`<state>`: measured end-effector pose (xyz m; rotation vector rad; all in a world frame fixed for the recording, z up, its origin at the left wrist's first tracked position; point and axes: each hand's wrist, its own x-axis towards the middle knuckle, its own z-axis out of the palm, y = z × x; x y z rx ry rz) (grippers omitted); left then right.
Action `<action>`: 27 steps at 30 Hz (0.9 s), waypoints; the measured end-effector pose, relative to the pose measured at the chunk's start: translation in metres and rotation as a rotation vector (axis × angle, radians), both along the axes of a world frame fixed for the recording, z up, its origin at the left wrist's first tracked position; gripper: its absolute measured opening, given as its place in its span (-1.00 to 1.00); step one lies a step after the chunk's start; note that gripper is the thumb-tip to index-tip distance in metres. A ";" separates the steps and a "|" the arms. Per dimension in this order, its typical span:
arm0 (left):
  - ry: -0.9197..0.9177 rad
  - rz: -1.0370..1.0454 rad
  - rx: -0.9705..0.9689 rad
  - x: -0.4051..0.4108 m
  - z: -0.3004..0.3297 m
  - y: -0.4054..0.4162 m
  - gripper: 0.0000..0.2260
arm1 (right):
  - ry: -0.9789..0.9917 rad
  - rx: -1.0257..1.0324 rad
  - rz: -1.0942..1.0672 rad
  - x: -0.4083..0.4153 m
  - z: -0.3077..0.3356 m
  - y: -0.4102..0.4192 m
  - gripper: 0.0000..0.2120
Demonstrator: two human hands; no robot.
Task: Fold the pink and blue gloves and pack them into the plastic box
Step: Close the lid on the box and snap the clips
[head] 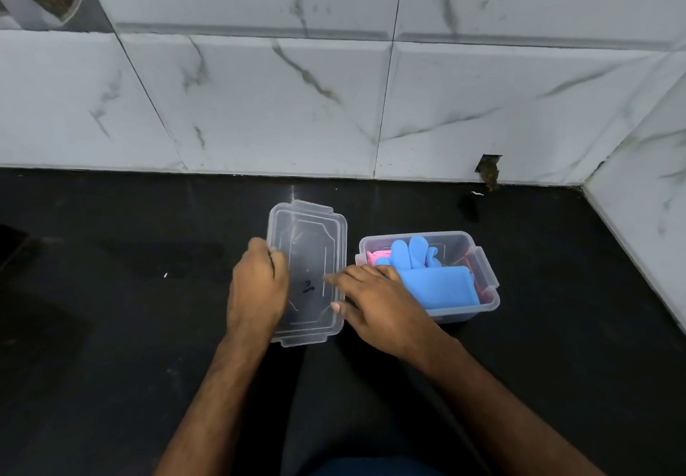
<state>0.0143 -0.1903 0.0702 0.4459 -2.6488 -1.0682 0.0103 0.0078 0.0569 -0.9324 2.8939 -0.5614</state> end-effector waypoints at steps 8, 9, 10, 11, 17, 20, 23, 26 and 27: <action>0.430 -0.331 0.019 0.010 0.025 0.025 -0.79 | -0.105 -0.504 -0.222 -0.004 0.024 0.018 -0.58; 0.452 -0.383 -0.005 0.011 0.027 0.029 -0.72 | -0.197 -0.636 -0.279 -0.005 0.030 0.023 -0.57; 0.465 -0.437 -0.037 0.013 0.029 0.035 -0.68 | -0.307 -0.793 -0.338 -0.006 0.038 0.028 -0.57; 0.472 -0.488 -0.077 0.015 0.031 0.041 -0.66 | -0.415 -0.958 -0.388 -0.008 0.046 0.034 -0.54; 0.534 -0.762 -0.501 0.024 0.025 0.092 -0.69 | -0.633 -1.318 -0.499 -0.001 0.063 0.073 -0.46; 0.574 -0.908 -0.665 0.022 0.018 0.111 -0.64 | -0.532 -1.295 -0.647 0.001 0.055 0.097 -0.66; 0.519 -0.910 -0.586 0.018 0.013 0.116 -0.56 | -0.495 -1.337 -0.748 0.001 0.047 0.118 -0.70; 0.383 -0.694 -0.364 0.013 0.010 0.112 -0.46 | -0.476 -1.347 -0.815 0.002 0.041 0.136 -0.72; 0.334 -0.600 -0.289 0.010 0.009 0.110 -0.45 | -0.475 -1.328 -0.822 0.003 0.039 0.141 -0.72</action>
